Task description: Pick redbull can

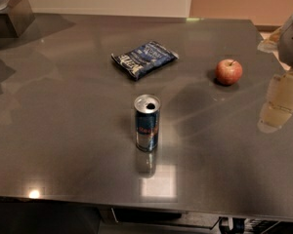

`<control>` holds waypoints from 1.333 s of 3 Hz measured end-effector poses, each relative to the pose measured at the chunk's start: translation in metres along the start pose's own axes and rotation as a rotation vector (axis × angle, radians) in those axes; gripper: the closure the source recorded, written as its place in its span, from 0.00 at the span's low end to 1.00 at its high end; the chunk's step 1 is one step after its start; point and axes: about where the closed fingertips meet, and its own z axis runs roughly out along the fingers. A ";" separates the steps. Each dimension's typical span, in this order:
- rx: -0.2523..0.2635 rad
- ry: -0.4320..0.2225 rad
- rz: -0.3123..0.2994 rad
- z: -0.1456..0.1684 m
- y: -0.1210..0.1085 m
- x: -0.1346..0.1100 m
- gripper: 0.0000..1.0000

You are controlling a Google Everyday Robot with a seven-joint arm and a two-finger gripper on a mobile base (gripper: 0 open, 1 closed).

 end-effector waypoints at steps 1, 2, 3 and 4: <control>0.003 -0.004 -0.003 -0.001 0.000 -0.001 0.00; 0.000 -0.059 -0.025 -0.001 0.003 -0.016 0.00; -0.011 -0.117 -0.060 0.003 0.011 -0.038 0.00; -0.054 -0.183 -0.108 0.020 0.026 -0.073 0.00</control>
Offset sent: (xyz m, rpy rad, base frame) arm -0.0004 0.0384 0.0017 0.1210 -0.0206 0.0959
